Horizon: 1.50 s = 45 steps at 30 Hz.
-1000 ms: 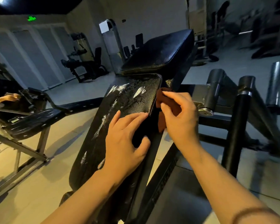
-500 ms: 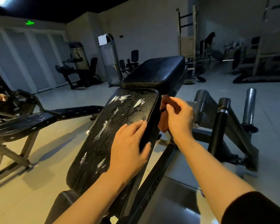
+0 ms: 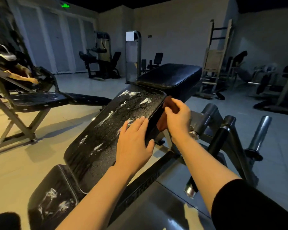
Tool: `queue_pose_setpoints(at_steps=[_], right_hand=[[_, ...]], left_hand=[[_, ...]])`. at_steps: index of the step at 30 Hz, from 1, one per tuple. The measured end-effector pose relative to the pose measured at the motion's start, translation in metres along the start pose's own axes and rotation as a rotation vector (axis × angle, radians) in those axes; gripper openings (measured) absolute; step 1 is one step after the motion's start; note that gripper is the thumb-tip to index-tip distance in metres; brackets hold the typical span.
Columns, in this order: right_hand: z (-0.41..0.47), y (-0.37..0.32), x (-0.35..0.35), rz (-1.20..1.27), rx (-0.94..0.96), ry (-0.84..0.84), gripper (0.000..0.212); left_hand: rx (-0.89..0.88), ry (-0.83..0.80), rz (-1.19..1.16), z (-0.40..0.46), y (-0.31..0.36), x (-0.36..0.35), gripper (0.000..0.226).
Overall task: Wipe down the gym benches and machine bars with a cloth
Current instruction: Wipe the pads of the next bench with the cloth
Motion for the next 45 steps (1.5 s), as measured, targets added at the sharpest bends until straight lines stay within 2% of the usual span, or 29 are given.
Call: queue_pose_setpoints(at_steps=[2,6,9,11,14,17,22,24,28,29,31,34,37,39,42,43,45], right_hand=[[-0.014,-0.001,-0.008,-0.022,0.073,-0.042,0.046],[-0.019,0.016,-0.002,-0.006,0.088,-0.175,0.047],[0.003,0.015,0.012,0.056,0.12,-0.069,0.046],[0.005,0.011,0.007,0.041,0.173,-0.064,0.045],[-0.016,0.018,-0.011,-0.004,0.273,-0.19,0.043],[-0.022,0.027,-0.01,0.048,0.267,-0.293,0.042],[0.0,0.016,0.0,0.108,0.271,-0.141,0.04],[-0.017,0.014,-0.011,0.04,0.347,-0.193,0.04],[-0.048,0.02,-0.022,0.029,0.482,-0.435,0.039],[-0.042,0.019,-0.018,0.067,0.469,-0.442,0.037],[-0.021,0.011,-0.005,0.135,0.43,-0.352,0.034],[-0.005,0.002,-0.004,0.094,0.426,-0.297,0.037],[-0.033,0.006,-0.016,0.038,0.526,-0.359,0.038],[-0.06,0.017,-0.025,0.034,0.578,-0.462,0.039],[-0.076,0.028,-0.03,0.08,0.542,-0.579,0.035],[-0.07,0.029,-0.025,0.121,0.497,-0.546,0.033],[-0.05,0.028,-0.01,0.185,0.425,-0.37,0.032]], left_hand=[[0.001,0.006,0.036,-0.003,0.006,-0.004,0.073],[0.05,0.039,0.072,-0.004,0.009,-0.01,0.075],[0.084,0.084,0.051,-0.007,0.009,-0.012,0.074],[0.11,0.115,0.03,-0.013,0.007,-0.012,0.073],[0.16,0.16,0.057,-0.022,-0.001,-0.008,0.073],[0.237,0.185,0.09,-0.027,-0.008,-0.001,0.069],[0.308,0.171,0.153,-0.039,-0.009,0.002,0.066],[0.351,0.157,0.187,-0.045,-0.011,0.002,0.065],[0.411,0.116,0.262,-0.055,-0.011,-0.003,0.067],[0.423,0.109,0.271,-0.058,-0.009,-0.004,0.068],[0.443,0.108,0.275,-0.063,-0.008,-0.003,0.068],[0.461,0.101,0.274,-0.069,-0.005,-0.003,0.068],[0.503,0.12,0.237,-0.078,-0.005,-0.009,0.077],[0.478,0.122,0.251,-0.082,-0.004,-0.013,0.088],[0.442,0.14,0.249,-0.087,-0.012,-0.012,0.082],[0.46,0.15,0.22,-0.091,-0.016,-0.01,0.079],[0.481,0.152,0.195,-0.097,-0.02,-0.01,0.078]])
Point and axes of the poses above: each hand's wrist, its own z-axis towards the middle knuckle, its own x-axis out of the back of the hand, y = z × x, the point moved 9 cm from there along z, towards the middle knuckle, and after that the axes turned 12 degrees about z, right-handed, at the moved point
